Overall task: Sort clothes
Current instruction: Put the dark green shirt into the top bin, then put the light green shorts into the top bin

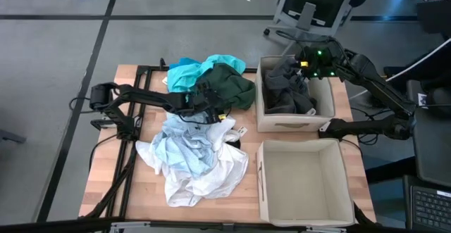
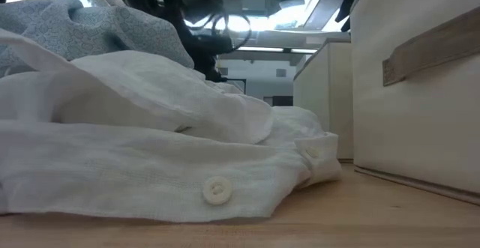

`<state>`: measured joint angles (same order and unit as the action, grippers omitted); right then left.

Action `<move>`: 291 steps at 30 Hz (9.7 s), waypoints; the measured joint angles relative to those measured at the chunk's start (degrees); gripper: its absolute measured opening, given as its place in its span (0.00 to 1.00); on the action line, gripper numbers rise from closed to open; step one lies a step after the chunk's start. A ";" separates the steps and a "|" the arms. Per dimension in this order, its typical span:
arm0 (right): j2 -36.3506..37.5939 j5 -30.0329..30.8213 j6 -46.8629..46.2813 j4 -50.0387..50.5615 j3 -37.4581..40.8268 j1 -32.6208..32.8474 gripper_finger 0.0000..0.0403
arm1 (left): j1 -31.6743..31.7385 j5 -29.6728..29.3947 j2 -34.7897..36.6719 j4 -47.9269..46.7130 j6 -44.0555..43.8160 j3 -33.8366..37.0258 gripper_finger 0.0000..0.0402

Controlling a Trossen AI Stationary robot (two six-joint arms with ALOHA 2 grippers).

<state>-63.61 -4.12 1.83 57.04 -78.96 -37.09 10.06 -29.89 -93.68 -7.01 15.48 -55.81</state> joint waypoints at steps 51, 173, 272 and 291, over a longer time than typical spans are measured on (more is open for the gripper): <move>-1.41 -13.32 4.70 -27.75 13.51 12.27 0.67 | -4.85 -5.31 15.31 9.58 8.24 0.02 0.01; 4.88 43.04 15.75 -5.37 -23.89 28.45 0.09 | -6.27 5.18 29.58 1.42 -9.40 10.43 0.44; 12.48 13.68 -14.65 9.41 16.13 7.07 0.63 | -6.29 5.27 29.38 2.95 -11.04 10.43 0.44; 13.45 5.02 -13.16 9.59 10.38 7.09 0.63 | 4.50 5.19 20.37 1.55 -21.23 10.37 0.44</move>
<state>-50.16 0.90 -11.34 66.63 -68.58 -30.00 14.56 -24.69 -73.30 -5.46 -5.75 -45.44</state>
